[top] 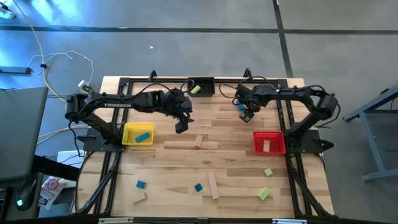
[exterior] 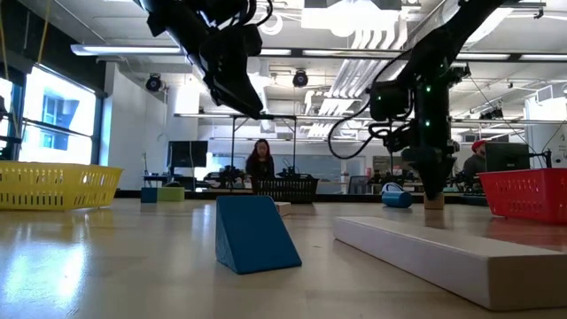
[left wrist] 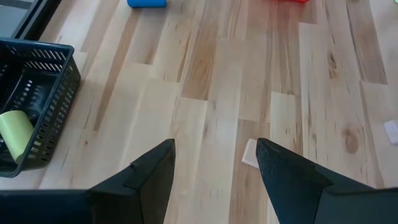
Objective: Sort & place blocks by color
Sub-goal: Put the light brown block into the red bin
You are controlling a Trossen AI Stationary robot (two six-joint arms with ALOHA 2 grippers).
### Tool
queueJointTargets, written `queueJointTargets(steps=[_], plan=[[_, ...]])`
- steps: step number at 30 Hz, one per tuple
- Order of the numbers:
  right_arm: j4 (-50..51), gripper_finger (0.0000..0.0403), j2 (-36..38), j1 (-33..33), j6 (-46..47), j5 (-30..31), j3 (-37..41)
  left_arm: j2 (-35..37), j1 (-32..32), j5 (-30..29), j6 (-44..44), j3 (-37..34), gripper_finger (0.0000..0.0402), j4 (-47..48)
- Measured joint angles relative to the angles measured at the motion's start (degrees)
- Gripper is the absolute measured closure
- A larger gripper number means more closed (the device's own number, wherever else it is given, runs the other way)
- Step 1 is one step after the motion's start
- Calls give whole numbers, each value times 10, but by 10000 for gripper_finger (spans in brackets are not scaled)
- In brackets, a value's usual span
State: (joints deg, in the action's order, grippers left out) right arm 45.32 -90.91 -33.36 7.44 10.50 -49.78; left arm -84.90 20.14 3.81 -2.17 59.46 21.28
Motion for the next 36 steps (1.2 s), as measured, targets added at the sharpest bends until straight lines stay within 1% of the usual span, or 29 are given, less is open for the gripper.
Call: queueJointTargets(steps=[3,5,7,9,10,11,16,19,23,28,36], plan=[[-4,218,-17,0,0,0,0,0,0,0,0,0,190,0],[-5,225,-26,0,2,0,0,0,0,0,0,0,190,0],[-5,245,-32,0,8,-1,0,0,0,-2,0,0,190,0],[-4,276,-32,0,13,-5,0,0,0,-12,0,0,190,2],[-4,292,-32,0,16,-8,-1,0,0,-23,0,0,190,2],[-3,297,-31,0,16,-10,-1,0,1,-36,-1,0,190,2],[-1,297,-30,0,29,-16,-1,0,1,-107,-15,0,190,10],[17,297,-21,6,44,-21,0,-1,1,-134,-15,0,190,20],[31,297,18,30,63,-20,0,-1,2,-157,-15,0,190,35],[51,297,84,77,111,-18,0,-1,12,-161,-11,0,190,58],[101,297,180,172,219,-15,0,-1,50,-165,-10,0,190,76]])
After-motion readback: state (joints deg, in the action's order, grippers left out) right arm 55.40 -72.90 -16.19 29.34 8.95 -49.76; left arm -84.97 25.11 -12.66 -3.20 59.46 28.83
